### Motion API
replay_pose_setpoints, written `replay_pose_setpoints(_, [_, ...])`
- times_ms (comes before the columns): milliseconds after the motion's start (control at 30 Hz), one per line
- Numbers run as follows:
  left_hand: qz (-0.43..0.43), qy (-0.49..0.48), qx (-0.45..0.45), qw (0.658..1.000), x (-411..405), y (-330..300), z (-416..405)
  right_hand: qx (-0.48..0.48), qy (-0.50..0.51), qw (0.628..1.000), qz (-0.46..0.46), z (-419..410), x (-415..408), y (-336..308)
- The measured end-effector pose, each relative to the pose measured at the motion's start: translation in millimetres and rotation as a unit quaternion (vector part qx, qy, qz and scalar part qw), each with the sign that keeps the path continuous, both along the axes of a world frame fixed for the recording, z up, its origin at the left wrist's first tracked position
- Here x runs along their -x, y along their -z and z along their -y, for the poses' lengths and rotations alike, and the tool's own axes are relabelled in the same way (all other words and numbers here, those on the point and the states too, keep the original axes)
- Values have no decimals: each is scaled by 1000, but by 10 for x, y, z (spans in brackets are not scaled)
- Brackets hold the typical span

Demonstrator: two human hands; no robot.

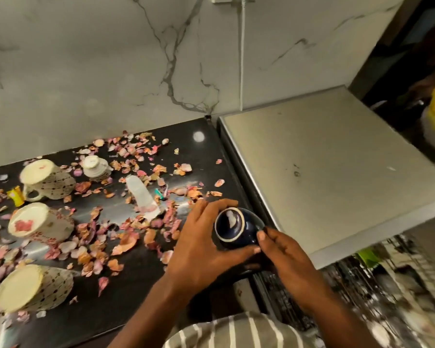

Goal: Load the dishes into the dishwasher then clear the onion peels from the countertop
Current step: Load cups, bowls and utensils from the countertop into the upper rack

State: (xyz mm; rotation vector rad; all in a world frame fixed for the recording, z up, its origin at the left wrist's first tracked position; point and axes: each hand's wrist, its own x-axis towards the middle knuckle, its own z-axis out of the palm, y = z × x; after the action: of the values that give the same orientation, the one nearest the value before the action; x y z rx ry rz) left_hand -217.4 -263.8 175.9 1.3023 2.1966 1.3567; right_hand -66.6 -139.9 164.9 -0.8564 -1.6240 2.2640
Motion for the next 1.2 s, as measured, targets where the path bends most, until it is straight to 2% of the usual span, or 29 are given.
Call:
replay_pose_setpoints(67, [9, 25, 10, 1000, -131, -6, -106, 55, 47, 997, -11, -46, -97, 17])
replay_pose_setpoints(133, [69, 59, 12, 996, -193, 10, -169, 79, 68, 994, -28, -115, -210, 22])
replay_pose_setpoints(233, [143, 76, -6, 987, -233, 47, -225, 60, 75, 995, -20, -209, -354, 4])
replay_pose_setpoints(367, [170, 64, 1, 983, -305, 15, -277, 47, 74, 996, -7, -261, -459, 29])
replay_pose_setpoints(533, [164, 54, 3, 985, -405, -29, -349, 54, 96, 994, -15, -316, -535, 33])
replay_pose_setpoints(600, [134, 28, -7, 991, -460, -34, -360, 60, 101, 993, -16, -336, -552, 36])
replay_pose_setpoints(733, [-25, 33, -3, 999, -479, -3, -365, 58, 93, 994, -7, -357, -570, 53])
replay_pose_setpoints(800, [-53, 39, -4, 998, -463, 18, -349, 58, 87, 995, -4, -354, -573, 64])
replay_pose_setpoints(833, [-41, 28, -12, 999, -448, 38, -330, 60, 83, 995, -3, -352, -573, 72])
replay_pose_setpoints(900, [61, -58, -47, 995, -371, 32, -294, 64, 78, 995, -3, -347, -573, 87])
replay_pose_setpoints(967, [169, -187, -68, 965, -166, 55, -212, 72, 81, 994, -4, -351, -583, 96])
replay_pose_setpoints(1000, [180, -236, -46, 954, -53, 59, -162, 76, 83, 994, -5, -354, -586, 98])
replay_pose_setpoints(1067, [98, -263, 47, 959, 125, 65, -61, 84, 87, 993, -6, -356, -596, 95])
replay_pose_setpoints(1133, [-24, -156, 104, 982, 143, 68, 8, 92, 86, 992, -8, -355, -598, 93])
replay_pose_setpoints(1167, [-40, -63, 110, 991, 111, 62, 26, 98, 81, 992, -10, -349, -587, 92])
replay_pose_setpoints(1200, [-16, 27, 117, 993, 42, 55, 0, 106, 78, 991, -12, -342, -581, 94])
